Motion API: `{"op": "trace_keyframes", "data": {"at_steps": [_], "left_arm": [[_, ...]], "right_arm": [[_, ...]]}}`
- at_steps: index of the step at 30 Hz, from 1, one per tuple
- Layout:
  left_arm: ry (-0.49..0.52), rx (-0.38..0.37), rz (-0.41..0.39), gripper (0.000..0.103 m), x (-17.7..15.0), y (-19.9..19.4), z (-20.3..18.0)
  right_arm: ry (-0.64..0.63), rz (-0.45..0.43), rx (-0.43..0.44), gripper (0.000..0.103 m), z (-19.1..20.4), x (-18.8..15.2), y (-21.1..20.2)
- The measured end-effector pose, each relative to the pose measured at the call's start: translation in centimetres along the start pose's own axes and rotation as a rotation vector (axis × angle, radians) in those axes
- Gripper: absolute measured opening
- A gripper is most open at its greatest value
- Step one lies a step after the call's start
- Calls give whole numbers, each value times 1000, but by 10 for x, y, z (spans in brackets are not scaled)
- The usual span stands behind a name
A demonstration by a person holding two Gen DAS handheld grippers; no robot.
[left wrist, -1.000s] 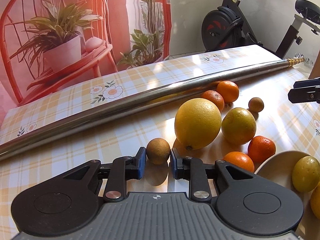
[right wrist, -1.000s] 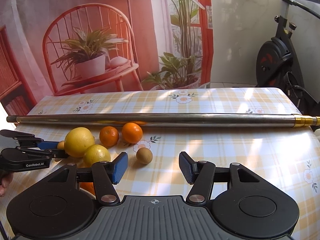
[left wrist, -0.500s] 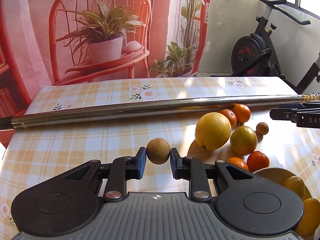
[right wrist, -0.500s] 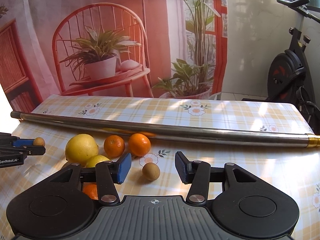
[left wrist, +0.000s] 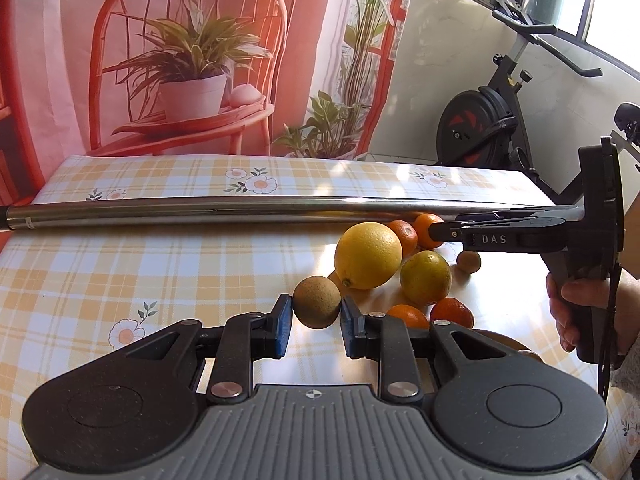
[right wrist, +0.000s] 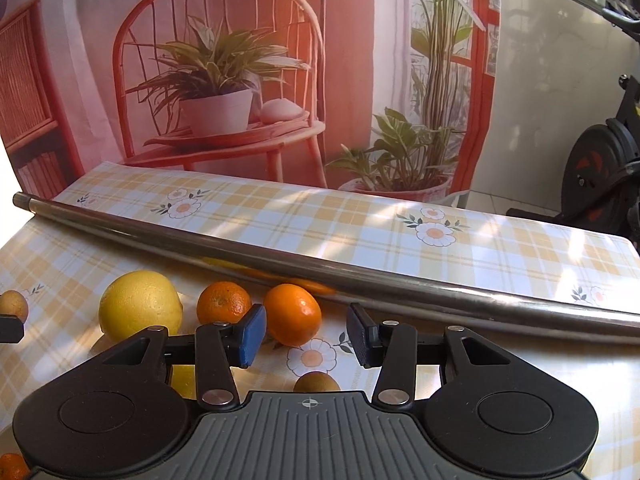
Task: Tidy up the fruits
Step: 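Close the right tool on a tangerine while the left tool holds the kiwi, then lower the kiwi onto the plate with the left tool while the right tool lowers the tangerine there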
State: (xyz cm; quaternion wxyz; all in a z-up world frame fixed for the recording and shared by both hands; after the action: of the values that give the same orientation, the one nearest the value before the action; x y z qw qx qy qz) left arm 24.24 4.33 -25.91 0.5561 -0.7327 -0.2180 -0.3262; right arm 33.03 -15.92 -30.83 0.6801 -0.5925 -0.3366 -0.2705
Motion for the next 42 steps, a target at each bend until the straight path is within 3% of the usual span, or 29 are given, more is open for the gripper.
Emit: {"op": "trace_keyframes", "data": {"at_steps": [11, 14, 17, 29, 33, 42], "left_arm": [[19, -9, 4, 27, -5, -2, -3], [21, -3, 10, 27, -6, -2, -3], [21, -6, 9, 27, -5, -5, -4], [32, -16, -18, 27, -6, -30, -14], [48, -41, 7, 27, -11, -35, -20], [158, -84, 65, 27, -30, -20, -46]], "right_arm": [[-18, 24, 21, 40, 4, 2, 16], [-11, 37, 39, 33, 5, 3, 21], [4, 37, 44, 33, 4, 2, 18], [140, -36, 101, 33, -5, -3, -56], [156, -60, 124, 33, 0, -9, -85], [156, -4, 177, 33, 19, -36, -119]]}}
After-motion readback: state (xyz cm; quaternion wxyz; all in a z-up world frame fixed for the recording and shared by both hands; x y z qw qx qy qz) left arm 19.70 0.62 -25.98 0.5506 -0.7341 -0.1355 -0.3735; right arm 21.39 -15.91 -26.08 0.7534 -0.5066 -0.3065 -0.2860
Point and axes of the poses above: each gripper's, at about its wrist camera, not at the fingertips, and y roughly the way its jaws point, z to its left, x to its top, the point moved 2 cm from there along y, roughly the way its jaws point, and after that the axes turned 4 degrees about -x, right-handed, at the moved point
